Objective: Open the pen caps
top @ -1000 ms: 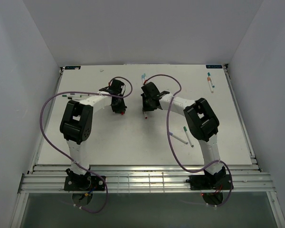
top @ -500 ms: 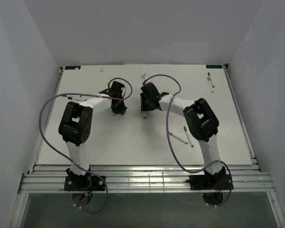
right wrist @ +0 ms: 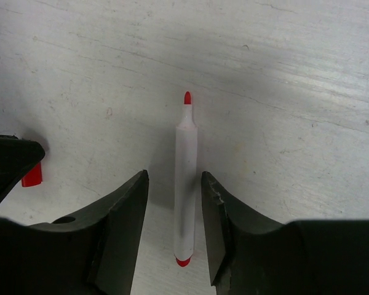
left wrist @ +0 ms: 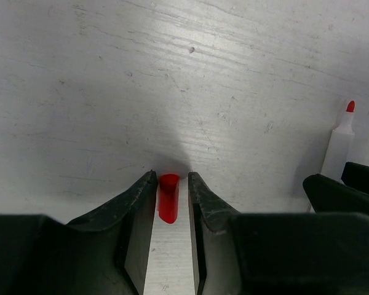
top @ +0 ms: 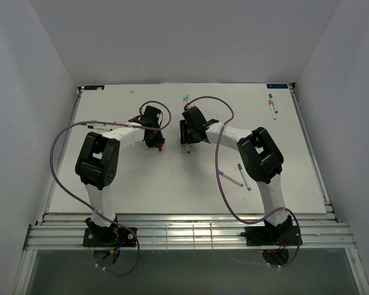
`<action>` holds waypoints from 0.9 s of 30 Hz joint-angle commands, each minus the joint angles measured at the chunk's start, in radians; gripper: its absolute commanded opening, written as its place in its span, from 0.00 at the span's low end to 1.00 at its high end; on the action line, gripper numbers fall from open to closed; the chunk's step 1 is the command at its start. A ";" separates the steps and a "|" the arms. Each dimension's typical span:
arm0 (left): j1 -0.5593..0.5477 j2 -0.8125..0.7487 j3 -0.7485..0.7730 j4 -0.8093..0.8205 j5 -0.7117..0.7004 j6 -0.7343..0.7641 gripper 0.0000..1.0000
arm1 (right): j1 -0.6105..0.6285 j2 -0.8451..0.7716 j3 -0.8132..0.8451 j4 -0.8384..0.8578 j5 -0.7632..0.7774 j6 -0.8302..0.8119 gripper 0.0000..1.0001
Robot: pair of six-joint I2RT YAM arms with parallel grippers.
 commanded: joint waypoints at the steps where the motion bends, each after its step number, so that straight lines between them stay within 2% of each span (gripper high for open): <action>1: 0.006 -0.017 -0.036 -0.058 -0.082 -0.007 0.39 | -0.002 0.019 -0.014 -0.037 -0.003 -0.045 0.47; 2: 0.006 -0.029 -0.036 -0.061 -0.107 -0.016 0.41 | -0.004 0.016 -0.011 -0.038 -0.004 -0.047 0.52; 7: 0.006 -0.111 -0.036 -0.073 -0.176 -0.038 0.48 | -0.004 -0.036 -0.022 -0.040 -0.016 -0.068 0.61; 9: 0.006 -0.163 -0.041 -0.069 -0.187 -0.041 0.51 | -0.005 -0.070 -0.034 -0.043 -0.010 -0.073 0.68; 11: 0.006 -0.216 -0.044 -0.052 -0.161 -0.029 0.55 | -0.005 -0.099 -0.038 -0.082 0.011 -0.074 0.77; 16: 0.006 -0.322 -0.031 -0.057 -0.051 0.000 0.61 | -0.010 -0.242 -0.124 -0.246 0.104 -0.090 0.88; 21: 0.006 -0.419 -0.074 -0.017 0.037 0.008 0.69 | -0.021 -0.396 -0.282 -0.349 0.183 -0.146 0.93; 25: 0.006 -0.428 -0.105 -0.006 0.100 0.005 0.71 | -0.079 -0.524 -0.425 -0.383 0.090 -0.150 0.95; 27: 0.006 -0.434 -0.131 0.028 0.155 -0.006 0.71 | -0.110 -0.593 -0.497 -0.382 0.092 -0.150 0.93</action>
